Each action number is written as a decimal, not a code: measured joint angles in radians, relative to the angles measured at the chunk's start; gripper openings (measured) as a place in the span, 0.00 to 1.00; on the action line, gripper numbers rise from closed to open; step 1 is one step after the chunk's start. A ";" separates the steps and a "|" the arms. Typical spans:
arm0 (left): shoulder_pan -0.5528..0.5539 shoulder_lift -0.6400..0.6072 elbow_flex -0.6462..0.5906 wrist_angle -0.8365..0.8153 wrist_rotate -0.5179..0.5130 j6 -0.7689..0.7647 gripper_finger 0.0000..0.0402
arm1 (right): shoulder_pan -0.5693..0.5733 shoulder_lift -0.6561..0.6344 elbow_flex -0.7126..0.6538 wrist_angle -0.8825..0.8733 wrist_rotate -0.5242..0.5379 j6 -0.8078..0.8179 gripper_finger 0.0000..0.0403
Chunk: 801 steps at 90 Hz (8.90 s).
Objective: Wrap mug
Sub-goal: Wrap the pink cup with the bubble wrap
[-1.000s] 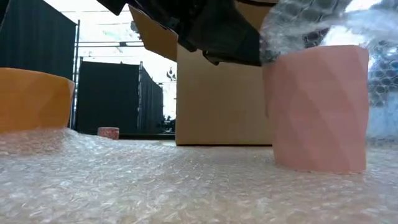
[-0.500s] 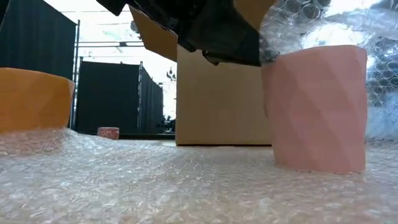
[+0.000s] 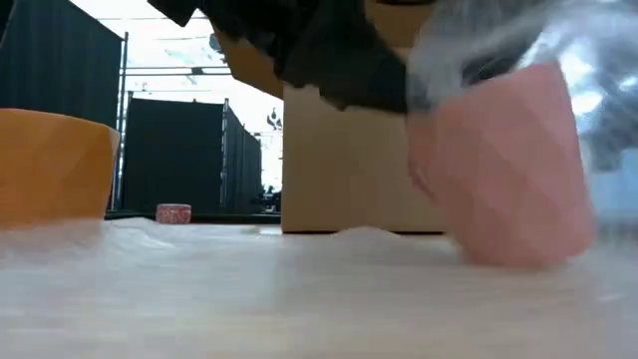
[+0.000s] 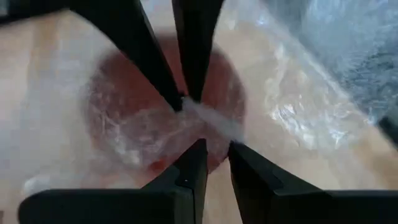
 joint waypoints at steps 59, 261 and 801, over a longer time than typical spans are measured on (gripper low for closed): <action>0.003 -0.024 0.013 -0.011 -0.008 -0.012 0.14 | 0.004 -0.008 0.000 -0.134 0.006 0.000 0.05; -0.014 -0.059 0.100 -0.078 -0.044 0.018 0.14 | 0.015 -0.092 -0.074 -0.143 0.041 0.100 0.51; 0.094 -0.232 0.021 -0.889 -0.064 -0.448 0.24 | -0.010 -0.255 -0.587 0.257 0.033 0.393 0.71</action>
